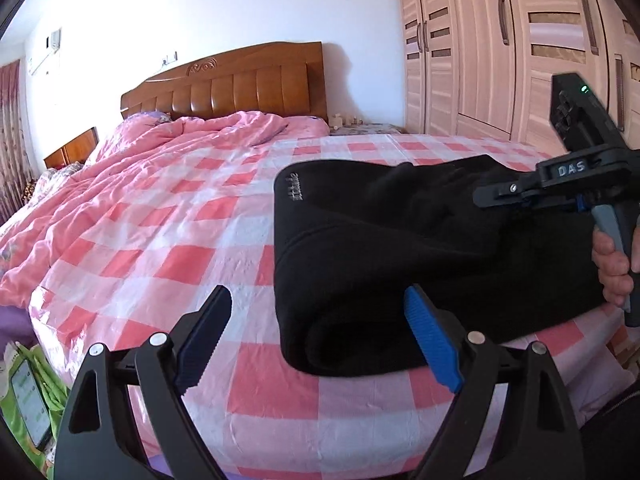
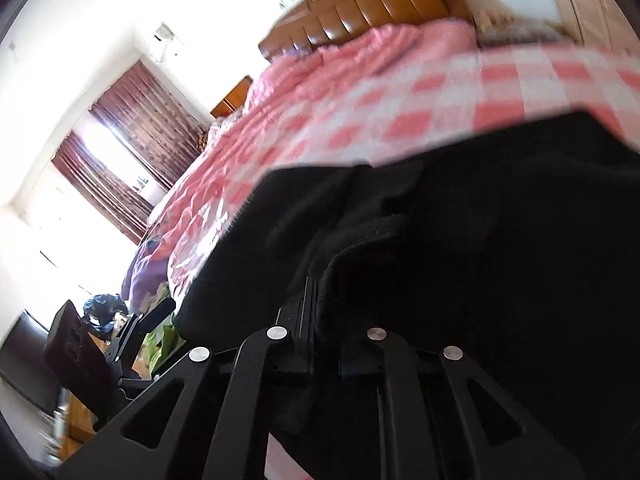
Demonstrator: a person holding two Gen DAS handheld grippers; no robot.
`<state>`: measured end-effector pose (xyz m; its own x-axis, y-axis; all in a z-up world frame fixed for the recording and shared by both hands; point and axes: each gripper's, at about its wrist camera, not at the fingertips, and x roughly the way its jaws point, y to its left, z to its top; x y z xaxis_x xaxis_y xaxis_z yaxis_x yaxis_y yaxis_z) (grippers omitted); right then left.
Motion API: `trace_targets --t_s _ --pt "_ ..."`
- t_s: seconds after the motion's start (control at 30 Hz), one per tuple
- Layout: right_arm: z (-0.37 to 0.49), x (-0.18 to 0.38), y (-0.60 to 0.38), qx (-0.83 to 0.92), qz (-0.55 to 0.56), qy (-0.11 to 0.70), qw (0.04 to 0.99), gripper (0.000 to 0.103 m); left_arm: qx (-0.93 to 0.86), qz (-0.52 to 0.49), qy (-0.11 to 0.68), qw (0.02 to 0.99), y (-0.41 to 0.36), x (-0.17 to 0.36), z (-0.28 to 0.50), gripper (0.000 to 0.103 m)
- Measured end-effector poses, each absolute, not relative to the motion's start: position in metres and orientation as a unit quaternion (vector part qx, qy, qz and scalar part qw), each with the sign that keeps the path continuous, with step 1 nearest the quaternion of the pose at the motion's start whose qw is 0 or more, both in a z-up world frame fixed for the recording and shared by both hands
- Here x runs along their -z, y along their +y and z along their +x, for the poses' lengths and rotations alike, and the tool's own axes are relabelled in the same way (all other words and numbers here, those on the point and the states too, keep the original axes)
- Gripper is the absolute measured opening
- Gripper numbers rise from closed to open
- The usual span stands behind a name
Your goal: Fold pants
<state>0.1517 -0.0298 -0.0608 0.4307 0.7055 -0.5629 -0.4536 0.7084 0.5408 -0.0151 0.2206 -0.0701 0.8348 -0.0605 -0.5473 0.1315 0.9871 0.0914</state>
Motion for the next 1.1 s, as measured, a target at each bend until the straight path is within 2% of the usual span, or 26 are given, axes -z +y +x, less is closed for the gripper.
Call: trace_targets --t_s 0.07,0.1,0.3,0.53,0.7,0.77,0.9,1.0,1.03,1.07,1.1 --pt "0.143 0.046 -0.028 -0.349 0.128 0.379 0.848 0.01 0.052 0.061 0.279 0.957 0.223 0.067 -0.013 0.087" --pt "0.138 0.038 -0.027 -0.349 0.119 0.365 0.855 0.01 0.055 0.058 0.28 0.957 0.225 0.065 -0.012 0.083" --pt "0.117 0.002 -0.044 -0.351 0.125 0.316 0.873 0.01 0.094 0.078 0.318 0.94 0.223 0.074 -0.005 0.054" --pt "0.122 0.068 -0.07 -0.317 0.155 0.4 0.846 0.01 0.113 0.104 0.319 0.935 0.214 0.081 -0.006 0.055" --pt "0.114 0.06 -0.071 -0.327 0.154 0.385 0.849 0.01 0.103 0.115 0.301 0.941 0.215 0.069 -0.014 0.055" --pt "0.114 0.058 -0.07 -0.328 0.149 0.383 0.851 0.01 0.098 0.114 0.291 0.945 0.216 0.064 -0.015 0.06" --pt "0.122 0.083 -0.074 -0.313 0.157 0.414 0.84 0.01 0.114 0.11 0.312 0.937 0.215 0.075 -0.007 0.062" --pt "0.122 0.085 -0.079 -0.307 0.164 0.425 0.835 0.03 0.114 0.138 0.32 0.93 0.206 0.083 -0.009 0.063" --pt "0.119 0.08 -0.083 -0.306 0.159 0.425 0.837 0.051 0.115 0.14 0.321 0.93 0.206 0.083 -0.009 0.063" --pt "0.116 0.076 -0.087 -0.301 0.156 0.421 0.842 0.087 0.118 0.137 0.322 0.929 0.208 0.082 -0.009 0.062" --pt "0.11 0.07 -0.095 -0.292 0.155 0.407 0.851 0.099 0.122 0.132 0.323 0.929 0.21 0.081 -0.01 0.062"
